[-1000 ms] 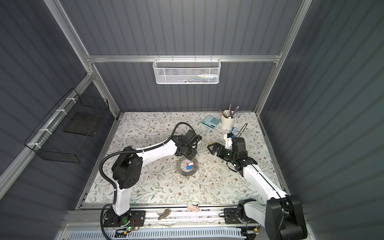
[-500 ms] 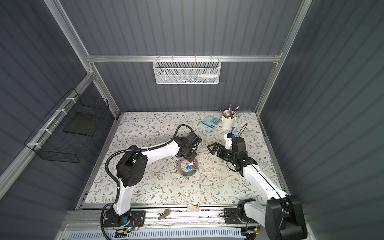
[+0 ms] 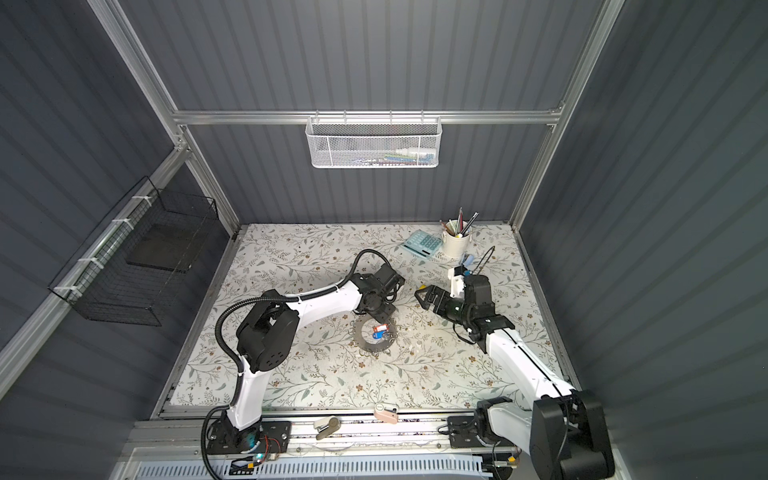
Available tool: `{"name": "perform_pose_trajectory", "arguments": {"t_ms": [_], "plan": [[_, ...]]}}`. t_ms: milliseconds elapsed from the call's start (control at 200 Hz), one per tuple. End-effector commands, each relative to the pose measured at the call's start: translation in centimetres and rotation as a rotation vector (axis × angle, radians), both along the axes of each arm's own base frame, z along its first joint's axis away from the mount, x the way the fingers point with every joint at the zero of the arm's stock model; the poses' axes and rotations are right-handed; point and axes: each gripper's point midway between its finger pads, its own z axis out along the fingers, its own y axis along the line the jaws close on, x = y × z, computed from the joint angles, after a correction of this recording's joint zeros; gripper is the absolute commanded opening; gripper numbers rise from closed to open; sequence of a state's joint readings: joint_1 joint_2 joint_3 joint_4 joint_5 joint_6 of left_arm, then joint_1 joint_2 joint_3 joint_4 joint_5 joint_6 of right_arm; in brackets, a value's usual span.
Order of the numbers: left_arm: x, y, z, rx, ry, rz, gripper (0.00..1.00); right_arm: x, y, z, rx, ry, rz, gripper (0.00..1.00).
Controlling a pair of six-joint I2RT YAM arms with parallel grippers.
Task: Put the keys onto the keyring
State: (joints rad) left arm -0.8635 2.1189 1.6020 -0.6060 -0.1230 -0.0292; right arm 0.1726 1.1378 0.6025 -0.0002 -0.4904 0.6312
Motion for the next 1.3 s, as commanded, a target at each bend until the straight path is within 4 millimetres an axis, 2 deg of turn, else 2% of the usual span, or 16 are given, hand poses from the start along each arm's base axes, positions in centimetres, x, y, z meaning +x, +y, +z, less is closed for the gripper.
{"name": "perform_pose_trajectory", "arguments": {"t_ms": [0,315,910,1296], "plan": [[0.29,-0.45,-0.02,0.007,-0.006,0.009,0.37,0.11,0.15,0.27,-0.003,-0.012,0.007,0.99],[0.73,-0.43,-0.77,0.021,-0.009,0.032,0.31,0.08,0.20,0.23,-0.002,-0.010,0.010,0.99],[1.02,-0.50,-0.78,0.027,-0.012,0.057,0.25,0.02,0.15,0.41,-0.003,-0.017,0.009,0.99],[0.38,-0.86,-0.47,-0.006,0.020,0.071,0.13,-0.01,0.15,0.28,-0.001,-0.014,0.008,0.99]]}}
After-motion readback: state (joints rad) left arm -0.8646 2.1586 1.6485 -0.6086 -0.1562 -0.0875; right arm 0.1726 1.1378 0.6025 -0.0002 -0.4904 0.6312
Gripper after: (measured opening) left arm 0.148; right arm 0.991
